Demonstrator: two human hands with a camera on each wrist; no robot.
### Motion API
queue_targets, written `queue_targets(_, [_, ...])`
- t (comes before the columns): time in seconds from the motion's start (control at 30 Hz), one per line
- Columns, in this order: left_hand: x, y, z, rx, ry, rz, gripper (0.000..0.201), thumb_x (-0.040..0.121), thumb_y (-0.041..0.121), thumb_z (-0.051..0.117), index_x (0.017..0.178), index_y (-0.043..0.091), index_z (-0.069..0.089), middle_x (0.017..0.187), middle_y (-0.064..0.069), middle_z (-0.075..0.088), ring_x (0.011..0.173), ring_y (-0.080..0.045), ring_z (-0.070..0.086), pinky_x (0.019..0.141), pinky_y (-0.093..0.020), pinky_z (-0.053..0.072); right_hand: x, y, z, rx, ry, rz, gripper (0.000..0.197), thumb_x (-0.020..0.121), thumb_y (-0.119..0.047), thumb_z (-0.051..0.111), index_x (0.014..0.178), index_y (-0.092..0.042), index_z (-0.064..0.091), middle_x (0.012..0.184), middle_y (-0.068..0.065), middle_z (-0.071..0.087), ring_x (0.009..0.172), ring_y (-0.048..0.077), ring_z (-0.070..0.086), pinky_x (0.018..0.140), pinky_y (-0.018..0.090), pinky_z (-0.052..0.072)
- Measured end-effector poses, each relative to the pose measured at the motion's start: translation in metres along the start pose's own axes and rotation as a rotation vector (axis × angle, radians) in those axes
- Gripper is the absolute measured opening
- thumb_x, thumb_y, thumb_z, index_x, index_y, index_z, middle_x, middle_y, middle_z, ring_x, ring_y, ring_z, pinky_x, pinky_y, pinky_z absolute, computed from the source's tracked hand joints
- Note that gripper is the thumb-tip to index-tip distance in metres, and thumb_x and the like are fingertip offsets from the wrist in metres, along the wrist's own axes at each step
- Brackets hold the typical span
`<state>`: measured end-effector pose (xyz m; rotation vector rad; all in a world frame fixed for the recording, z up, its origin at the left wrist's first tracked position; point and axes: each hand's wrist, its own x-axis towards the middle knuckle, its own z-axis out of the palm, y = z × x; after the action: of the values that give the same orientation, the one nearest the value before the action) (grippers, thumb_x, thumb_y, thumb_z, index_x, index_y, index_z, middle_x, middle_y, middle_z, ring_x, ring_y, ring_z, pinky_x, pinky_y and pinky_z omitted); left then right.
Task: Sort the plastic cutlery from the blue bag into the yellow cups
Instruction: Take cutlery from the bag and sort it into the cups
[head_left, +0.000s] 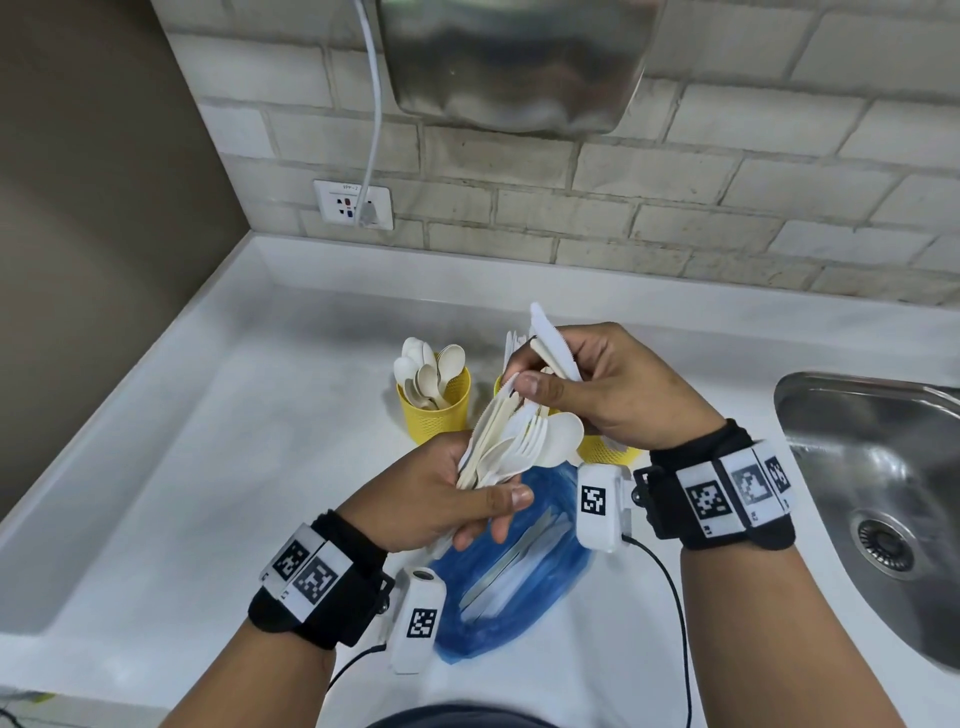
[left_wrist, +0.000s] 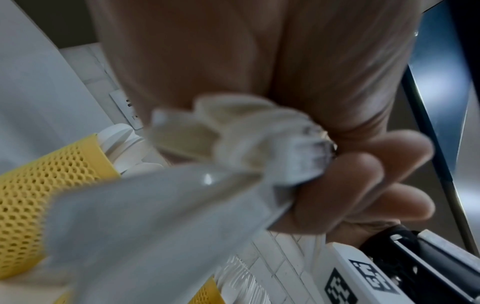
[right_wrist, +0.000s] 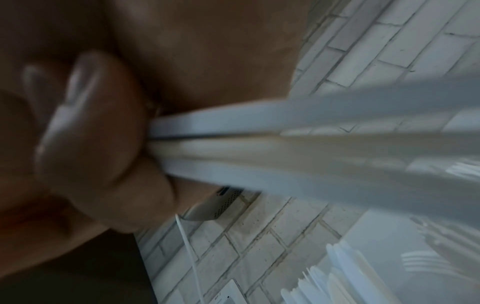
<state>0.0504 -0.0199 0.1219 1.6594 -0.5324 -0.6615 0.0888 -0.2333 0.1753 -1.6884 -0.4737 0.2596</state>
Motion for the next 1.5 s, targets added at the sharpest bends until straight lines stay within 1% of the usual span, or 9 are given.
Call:
queue_targets(0.13, [0.0, 0.001, 0.001, -0.011, -0.001, -0.007, 0.02, 0.1, 0.021, 0.066, 0.08, 0.018, 0.065, 0.067, -0.003, 0.068, 0.047, -0.02, 0.049, 0.062, -0.043, 0.046, 0.0, 0.002, 0.001, 0.0, 0.024, -0.021, 0.007, 0.094, -0.008, 0.069, 0.097, -0.004, 0.073, 0.087, 0.008, 0.072, 0.08, 0.019, 0.066, 0.078, 0.033, 0.052])
queue_targets(0.23, [-0.002, 0.0, 0.0, -0.031, 0.002, -0.007, 0.019, 0.099, 0.022, 0.066, 0.081, 0.017, 0.064, 0.067, -0.005, 0.068, 0.046, -0.019, 0.049, 0.06, -0.039, 0.046, -0.001, 0.002, -0.001, 0.061, -0.02, 0.032, 0.011, 0.093, -0.013, 0.072, 0.1, -0.004, 0.073, 0.09, 0.022, 0.068, 0.074, 0.038, 0.058, 0.072, 0.046, 0.045])
queue_targets(0.47, [-0.002, 0.003, 0.001, -0.038, -0.025, -0.001, 0.026, 0.099, 0.019, 0.065, 0.073, 0.021, 0.065, 0.064, 0.0, 0.067, 0.043, -0.015, 0.048, 0.059, -0.036, 0.046, -0.003, -0.004, -0.003, 0.069, -0.067, 0.063, 0.019, 0.091, -0.006, 0.072, 0.109, -0.01, 0.073, 0.092, 0.003, 0.07, 0.083, 0.023, 0.061, 0.071, 0.045, 0.042])
queue_targets(0.67, [-0.001, 0.001, 0.001, -0.063, -0.02, 0.006, 0.021, 0.098, 0.02, 0.065, 0.08, 0.011, 0.062, 0.066, -0.006, 0.067, 0.042, -0.015, 0.049, 0.053, -0.03, 0.047, -0.004, -0.006, 0.001, 0.011, 0.005, -0.02, 0.013, 0.091, 0.005, 0.068, 0.095, -0.005, 0.075, 0.087, 0.002, 0.075, 0.077, 0.01, 0.068, 0.071, 0.017, 0.052])
queue_targets(0.9, [-0.001, 0.0, 0.0, -0.081, -0.004, 0.016, 0.018, 0.097, 0.025, 0.066, 0.08, 0.02, 0.064, 0.067, -0.006, 0.066, 0.044, -0.018, 0.05, 0.057, -0.033, 0.048, -0.001, -0.001, 0.004, 0.053, 0.112, -0.069, 0.015, 0.093, -0.012, 0.068, 0.091, -0.023, 0.078, 0.082, 0.012, 0.067, 0.064, 0.056, 0.047, 0.062, 0.047, 0.038])
queue_targets(1.03, [-0.002, -0.001, 0.001, -0.067, -0.012, 0.006, 0.021, 0.098, 0.024, 0.065, 0.077, 0.022, 0.066, 0.067, -0.005, 0.067, 0.044, -0.018, 0.051, 0.059, -0.035, 0.049, -0.001, -0.001, 0.002, 0.011, 0.053, -0.05, 0.011, 0.094, -0.016, 0.069, 0.094, -0.023, 0.077, 0.088, 0.029, 0.063, 0.073, 0.04, 0.052, 0.071, 0.048, 0.039])
queue_targets(1.13, [-0.001, 0.0, 0.001, -0.067, -0.011, 0.005, 0.021, 0.099, 0.022, 0.065, 0.077, 0.022, 0.066, 0.067, -0.005, 0.067, 0.044, -0.017, 0.052, 0.06, -0.037, 0.049, -0.001, -0.001, 0.003, -0.072, 0.063, -0.085, 0.009, 0.096, -0.011, 0.068, 0.096, -0.017, 0.074, 0.086, 0.01, 0.069, 0.08, 0.02, 0.061, 0.078, 0.036, 0.048])
queue_targets(1.3, [0.0, 0.0, -0.001, -0.08, 0.014, 0.008, 0.013, 0.097, 0.026, 0.066, 0.087, 0.018, 0.064, 0.068, -0.006, 0.067, 0.045, -0.018, 0.051, 0.062, -0.042, 0.049, 0.001, 0.001, 0.002, -0.03, 0.189, -0.123, 0.008, 0.101, -0.01, 0.06, 0.097, -0.011, 0.067, 0.064, 0.014, 0.05, 0.048, 0.025, 0.042, 0.047, 0.034, 0.038])
queue_targets(1.5, [0.0, 0.001, -0.001, -0.101, 0.0, 0.008, 0.025, 0.096, 0.028, 0.067, 0.096, 0.004, 0.062, 0.067, -0.008, 0.065, 0.043, -0.017, 0.047, 0.055, -0.032, 0.044, -0.001, 0.003, 0.007, 0.129, 0.169, -0.034, 0.017, 0.099, -0.019, 0.064, 0.111, -0.007, 0.069, 0.066, 0.013, 0.045, 0.05, 0.019, 0.04, 0.049, 0.028, 0.035])
